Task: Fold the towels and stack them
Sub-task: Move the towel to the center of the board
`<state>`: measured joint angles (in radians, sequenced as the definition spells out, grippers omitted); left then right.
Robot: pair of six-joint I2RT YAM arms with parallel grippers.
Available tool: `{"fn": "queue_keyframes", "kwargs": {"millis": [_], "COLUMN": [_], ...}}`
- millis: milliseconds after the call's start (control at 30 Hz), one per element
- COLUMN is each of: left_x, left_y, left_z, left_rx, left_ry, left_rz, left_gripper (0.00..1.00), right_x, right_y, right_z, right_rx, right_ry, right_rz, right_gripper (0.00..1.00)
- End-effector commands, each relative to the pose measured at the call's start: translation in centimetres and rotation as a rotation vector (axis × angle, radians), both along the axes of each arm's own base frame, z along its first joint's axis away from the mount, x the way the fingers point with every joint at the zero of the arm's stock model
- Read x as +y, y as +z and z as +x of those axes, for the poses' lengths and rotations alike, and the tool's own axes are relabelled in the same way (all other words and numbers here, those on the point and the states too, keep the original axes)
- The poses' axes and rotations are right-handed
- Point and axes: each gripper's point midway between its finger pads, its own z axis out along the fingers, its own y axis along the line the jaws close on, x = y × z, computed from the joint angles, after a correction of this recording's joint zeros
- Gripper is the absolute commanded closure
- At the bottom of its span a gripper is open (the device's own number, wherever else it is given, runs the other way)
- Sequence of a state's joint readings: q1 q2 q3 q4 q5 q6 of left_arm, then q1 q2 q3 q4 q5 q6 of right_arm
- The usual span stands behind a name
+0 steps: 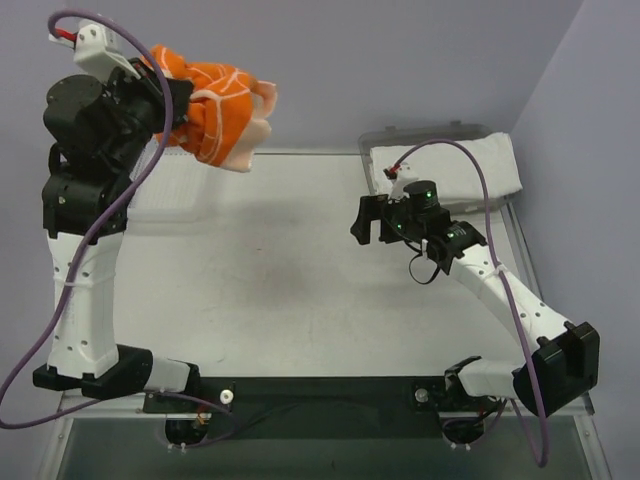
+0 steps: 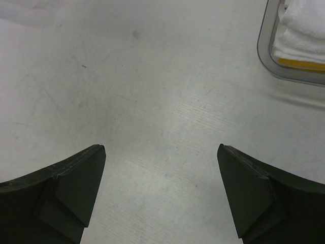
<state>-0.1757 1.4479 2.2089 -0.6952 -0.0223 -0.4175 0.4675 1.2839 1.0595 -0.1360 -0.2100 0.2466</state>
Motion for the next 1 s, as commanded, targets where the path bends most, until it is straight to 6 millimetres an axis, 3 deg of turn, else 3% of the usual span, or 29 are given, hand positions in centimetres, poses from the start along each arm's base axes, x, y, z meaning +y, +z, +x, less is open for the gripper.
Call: {"fn": "queue_keyframes", "kwargs": {"millis": [0,33,67,100,133,200,233,300,333,367,433,467,567,667,800,867,967], "left_x": [-4.8,-5.7,-7.8,-8.8,-10.3,-12.5,-12.2,-11.2,-10.6,-9.4,-9.0,-7.8,-7.2,-7.1,-6.4,-6.1,-5.8], "left_y": [-8.2,-9.0,-9.9,-11.8,-17.7,-21.7,-27.5,-30.9,-32.2,-34.3,-35.7,-38.6,-40.4,-40.9,-43.7,-44.3,-47.5], "left_z": [0.6,0.2,-1.9,-2.5,-2.5,-5.0,-5.4,-6.6,-6.9,-7.7,-8.7,-10.4,-11.1,-10.5,-8.8,-7.7,-6.7], "left_rx": [0.199,0.195,0.197,0.231,0.332,0.384,0.491,0.554,0.573,0.607,0.641,0.699,0.737,0.742,0.82,0.829,0.919], "left_ry": [-0.162,-0.193,-0.279,-0.311,-0.343,-0.416,-0.381,-0.339,-0.315,-0.275,-0.27,-0.237,-0.222,-0.207,-0.124,-0.073,-0.015], "left_rz": [-0.008,-0.026,-0.034,-0.061,-0.058,-0.051,-0.02,-0.005,0.011,0.032,0.034,0.044,0.066,0.078,0.149,0.163,0.19], "left_gripper": [1.0,1.0,1.0,1.0,0.97,0.71,0.43,0.15,0.1,0.08,0.08,0.08,0.08,0.08,0.08,0.09,0.09], "right_x": [-0.6,-0.7,-0.8,-0.9,-0.9,-1.0,-1.1,-1.1,-1.0,-0.9,-0.6,-0.7,-1.3,-2.5,-4.6,-4.7,-3.9], "right_y": [1.3,1.6,1.5,1.5,1.7,1.6,1.6,1.0,0.6,0.2,-1.2,-3.3,-5.2,-6.9,-9.8,-10.4,-11.5], "right_z": [-0.5,-0.7,-0.8,-1.1,-1.2,-1.7,-2.0,-2.6,-2.8,-3.0,-3.8,-4.6,-5.1,-5.4,-6.4,-6.7,-7.4], "right_rx": [-0.034,-0.042,-0.039,-0.035,-0.039,-0.033,-0.033,-0.016,-0.003,0.009,0.054,0.117,0.165,0.197,0.273,0.295,0.346], "right_ry": [-0.027,-0.027,-0.032,-0.031,-0.031,-0.026,-0.022,-0.008,0.004,0.012,0.035,0.034,0.02,-0.022,-0.093,-0.087,-0.038], "right_rz": [0.006,0.009,0.009,0.01,0.015,0.01,0.011,-0.005,-0.012,-0.021,-0.047,-0.095,-0.133,-0.184,-0.24,-0.241,-0.231], "right_gripper": [0.03,0.03,0.03,0.03,0.03,0.02,0.03,0.02,0.03,0.04,0.06,0.09,0.11,0.13,0.16,0.19,0.23]}}
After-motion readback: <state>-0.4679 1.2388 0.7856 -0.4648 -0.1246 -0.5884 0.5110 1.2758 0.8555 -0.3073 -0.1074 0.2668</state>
